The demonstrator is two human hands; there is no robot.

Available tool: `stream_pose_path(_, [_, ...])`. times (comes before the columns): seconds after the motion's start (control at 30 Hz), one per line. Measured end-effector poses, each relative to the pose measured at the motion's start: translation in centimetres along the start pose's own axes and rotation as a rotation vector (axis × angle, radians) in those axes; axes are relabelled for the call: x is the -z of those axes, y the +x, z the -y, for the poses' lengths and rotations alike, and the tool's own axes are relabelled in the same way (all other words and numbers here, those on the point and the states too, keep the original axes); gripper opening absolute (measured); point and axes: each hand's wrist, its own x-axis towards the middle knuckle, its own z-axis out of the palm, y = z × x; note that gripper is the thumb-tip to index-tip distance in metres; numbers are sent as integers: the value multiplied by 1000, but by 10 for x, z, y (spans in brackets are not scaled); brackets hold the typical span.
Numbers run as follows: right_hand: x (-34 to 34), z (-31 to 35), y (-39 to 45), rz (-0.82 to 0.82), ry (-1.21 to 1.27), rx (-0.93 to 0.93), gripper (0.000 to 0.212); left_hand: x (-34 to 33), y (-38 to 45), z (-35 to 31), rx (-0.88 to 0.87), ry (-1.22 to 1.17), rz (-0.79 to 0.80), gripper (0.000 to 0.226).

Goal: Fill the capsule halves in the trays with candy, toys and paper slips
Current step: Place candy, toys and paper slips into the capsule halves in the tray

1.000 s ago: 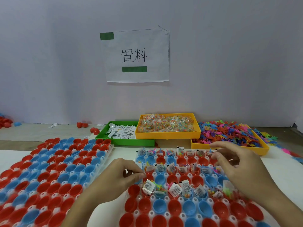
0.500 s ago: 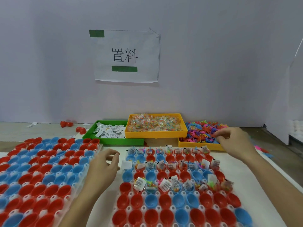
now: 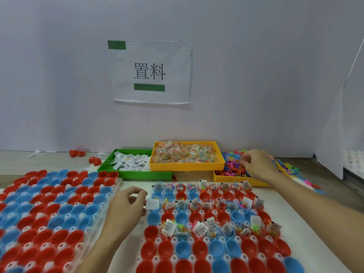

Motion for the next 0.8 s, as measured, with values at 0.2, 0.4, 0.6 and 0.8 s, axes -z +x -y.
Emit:
stream_pose_path(0.2, [1, -2, 0, -213, 236, -74, 18, 0, 0, 0, -25, -5, -4, 17])
stream_pose_path(0.4, [13, 29, -27, -96, 612, -29, 11, -2, 0, -1, -93, 23, -28, 20])
stream_pose_path(0.6, [24, 95, -67, 203, 782, 229, 10, 2, -10, -12, -304, -36, 33, 16])
stream_pose_path(0.8, [17, 152, -101, 390, 696, 449, 7, 3, -19, -21, -391, -125, 224, 11])
